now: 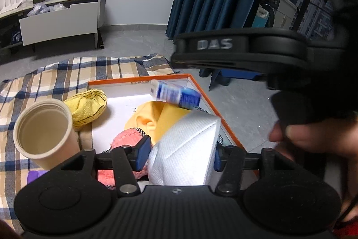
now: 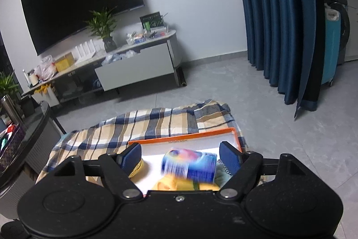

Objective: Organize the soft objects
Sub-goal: 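Open the right tool to drop the tissue pack while the left tool releases the mask, then move both open tools back up from the box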

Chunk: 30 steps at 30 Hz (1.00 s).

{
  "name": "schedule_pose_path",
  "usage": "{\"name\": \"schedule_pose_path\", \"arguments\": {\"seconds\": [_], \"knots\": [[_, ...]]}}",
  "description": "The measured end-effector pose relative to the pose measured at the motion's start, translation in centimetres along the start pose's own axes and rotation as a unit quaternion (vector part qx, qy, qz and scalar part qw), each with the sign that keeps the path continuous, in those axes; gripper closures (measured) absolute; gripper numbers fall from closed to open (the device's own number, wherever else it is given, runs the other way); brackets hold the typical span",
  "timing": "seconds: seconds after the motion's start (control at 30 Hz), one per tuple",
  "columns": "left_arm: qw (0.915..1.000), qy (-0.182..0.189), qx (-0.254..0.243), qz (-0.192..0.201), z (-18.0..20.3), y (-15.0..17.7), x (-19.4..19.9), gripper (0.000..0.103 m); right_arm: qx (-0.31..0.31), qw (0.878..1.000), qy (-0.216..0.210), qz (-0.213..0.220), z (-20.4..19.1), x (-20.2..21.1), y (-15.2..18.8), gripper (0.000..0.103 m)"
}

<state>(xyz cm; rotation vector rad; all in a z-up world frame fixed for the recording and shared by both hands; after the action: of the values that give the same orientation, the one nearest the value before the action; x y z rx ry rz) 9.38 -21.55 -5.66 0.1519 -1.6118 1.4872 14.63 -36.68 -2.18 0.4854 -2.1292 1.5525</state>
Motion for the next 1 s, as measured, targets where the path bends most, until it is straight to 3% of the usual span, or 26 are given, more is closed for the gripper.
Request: {"name": "schedule_pose_path", "arguments": {"seconds": [0.23, 0.5, 0.83, 1.0], "knots": [[0.9998, -0.006, 0.002, 0.018, 0.4, -0.2, 0.9, 0.007, -0.005, 0.999, 0.014, 0.03, 1.2, 4.2, 0.3, 0.012], [0.9985, -0.031, 0.01, 0.044, 0.2, -0.4, 2.9, 0.0, 0.001, 0.998, 0.024, 0.054, 1.6, 8.7, 1.6, 0.012], [0.9874, -0.149, 0.036, 0.037, -0.9, 1.2, 6.1, 0.0, 0.025, 0.999, 0.024, 0.038, 1.5, 12.3, 5.0, 0.011], [0.9842, -0.164, 0.062, 0.024, -1.4, 2.7, 7.0, 0.0, 0.03, 0.999, 0.026, 0.026, 1.5, 13.3, 7.2, 0.011]]}}
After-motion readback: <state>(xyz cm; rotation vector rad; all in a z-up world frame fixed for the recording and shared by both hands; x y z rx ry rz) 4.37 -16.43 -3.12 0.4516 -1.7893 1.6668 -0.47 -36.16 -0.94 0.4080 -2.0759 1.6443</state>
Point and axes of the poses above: each gripper's, at about its wrist camera, not at the fingertips, and x roughly against the way its jaws point, z to its right, y to its underside, the point moved 7 cm from there along -x, roughly the way its jaws point, and after that the axes turned 4 degrees about -y, right-handed, at the moved point
